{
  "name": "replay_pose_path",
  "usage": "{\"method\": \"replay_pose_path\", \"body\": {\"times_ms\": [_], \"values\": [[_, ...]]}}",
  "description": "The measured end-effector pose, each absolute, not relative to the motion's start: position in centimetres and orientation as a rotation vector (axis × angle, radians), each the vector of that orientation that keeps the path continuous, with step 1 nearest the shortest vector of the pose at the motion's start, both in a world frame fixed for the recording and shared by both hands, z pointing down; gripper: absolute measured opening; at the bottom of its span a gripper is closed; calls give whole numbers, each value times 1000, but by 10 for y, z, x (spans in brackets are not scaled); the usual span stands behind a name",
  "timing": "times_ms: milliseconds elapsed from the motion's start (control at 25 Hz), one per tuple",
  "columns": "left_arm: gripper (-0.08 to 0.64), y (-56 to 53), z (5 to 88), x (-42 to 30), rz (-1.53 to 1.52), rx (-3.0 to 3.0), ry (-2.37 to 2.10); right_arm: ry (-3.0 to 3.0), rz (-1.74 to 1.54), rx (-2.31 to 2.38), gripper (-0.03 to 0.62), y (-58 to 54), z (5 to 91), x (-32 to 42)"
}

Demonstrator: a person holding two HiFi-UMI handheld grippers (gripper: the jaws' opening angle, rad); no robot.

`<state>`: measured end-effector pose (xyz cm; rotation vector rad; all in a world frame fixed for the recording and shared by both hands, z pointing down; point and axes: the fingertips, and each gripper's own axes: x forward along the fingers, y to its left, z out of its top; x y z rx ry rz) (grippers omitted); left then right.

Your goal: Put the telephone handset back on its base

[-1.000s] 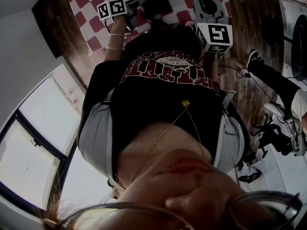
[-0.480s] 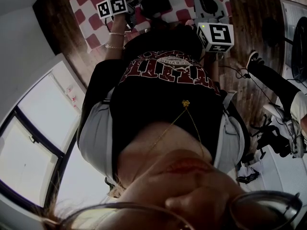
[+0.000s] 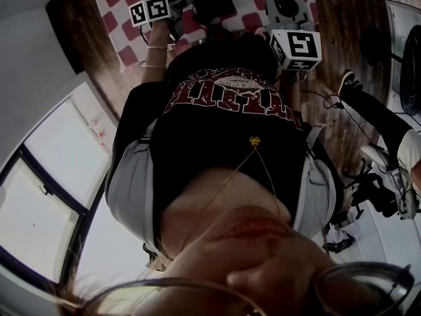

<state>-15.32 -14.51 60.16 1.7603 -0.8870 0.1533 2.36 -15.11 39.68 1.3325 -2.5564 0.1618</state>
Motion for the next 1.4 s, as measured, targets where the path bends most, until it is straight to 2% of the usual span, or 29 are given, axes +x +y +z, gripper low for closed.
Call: {"method": "replay_pose_path", "body": {"times_ms": [80,320,840,1400], "values": [[84,-146,600,-151,147,1775,-877,-2559,162,1328,18,-152,397,23],[77,-146,597,-149,111,1829,-848,-2552,161,1329,18,-152,397,24],[77,-149,599,-148,-51,1868,-798,-2547,172,1337,18,-154,397,28],[77,-149,605,-150,-46,1869,-784,-2537,179,1343,18,-152,400,25]]}}
